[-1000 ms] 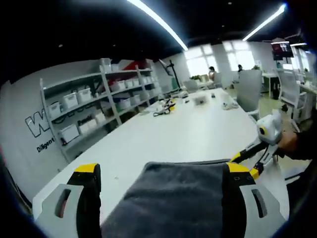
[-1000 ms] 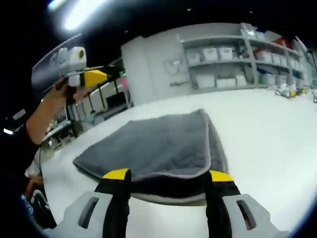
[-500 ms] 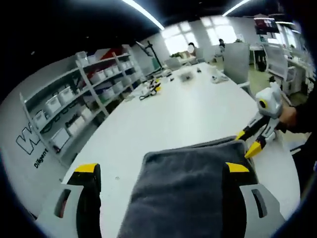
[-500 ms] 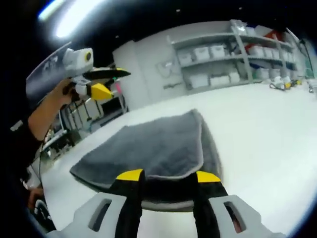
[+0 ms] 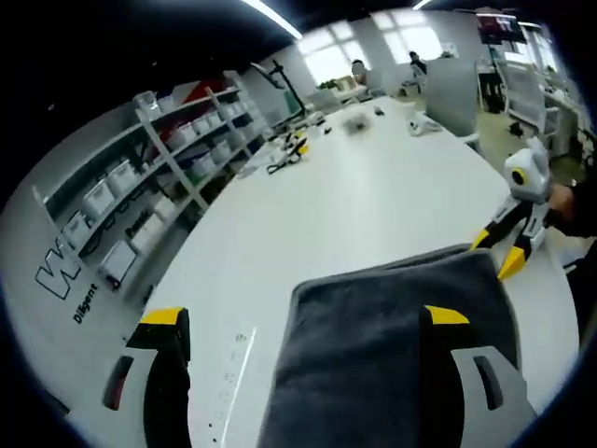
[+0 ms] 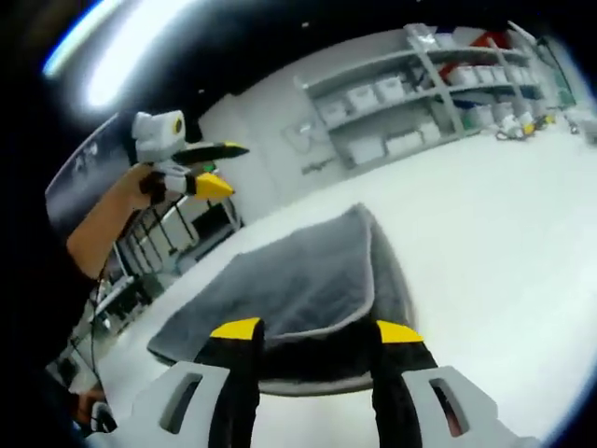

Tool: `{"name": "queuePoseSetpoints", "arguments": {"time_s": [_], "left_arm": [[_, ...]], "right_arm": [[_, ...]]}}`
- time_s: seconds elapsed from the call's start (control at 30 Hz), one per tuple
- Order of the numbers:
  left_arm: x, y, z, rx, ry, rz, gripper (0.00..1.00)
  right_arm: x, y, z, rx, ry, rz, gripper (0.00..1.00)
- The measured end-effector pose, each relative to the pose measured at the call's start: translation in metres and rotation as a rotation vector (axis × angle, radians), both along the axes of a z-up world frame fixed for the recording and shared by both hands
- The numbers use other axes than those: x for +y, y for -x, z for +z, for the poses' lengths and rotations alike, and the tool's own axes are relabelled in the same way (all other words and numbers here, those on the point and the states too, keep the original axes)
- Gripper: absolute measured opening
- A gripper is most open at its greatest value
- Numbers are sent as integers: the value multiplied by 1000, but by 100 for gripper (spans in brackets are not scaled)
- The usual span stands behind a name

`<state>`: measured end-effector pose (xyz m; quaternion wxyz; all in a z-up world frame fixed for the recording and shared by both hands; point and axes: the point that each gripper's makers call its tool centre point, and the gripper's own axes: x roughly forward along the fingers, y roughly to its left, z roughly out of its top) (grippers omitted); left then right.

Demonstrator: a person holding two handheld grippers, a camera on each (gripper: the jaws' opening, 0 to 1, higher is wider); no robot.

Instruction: Open the folded towel by lifting each exposed corner and separating the folded layers until the towel lies flat within the target outline without major curled edges

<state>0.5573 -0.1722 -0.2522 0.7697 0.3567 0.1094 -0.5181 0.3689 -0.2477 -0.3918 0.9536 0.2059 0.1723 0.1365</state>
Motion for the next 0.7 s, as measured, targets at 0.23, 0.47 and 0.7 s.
{"name": "queuePoseSetpoints", "arguments": {"time_s": [0.23,0.47,0.7], "left_arm": [[-12,-16,-7,9,-38,-14,100],[-19,-4,-26,46,-44,-36,100],[-21,-32,-32,53,-56,-17,100]], "right_arm": [[0,-1,7,-6,-62,-7,42],[3,-5,5,-7,-70,-3,21],[4,-8,-1,10,-72,-5,22]]}}
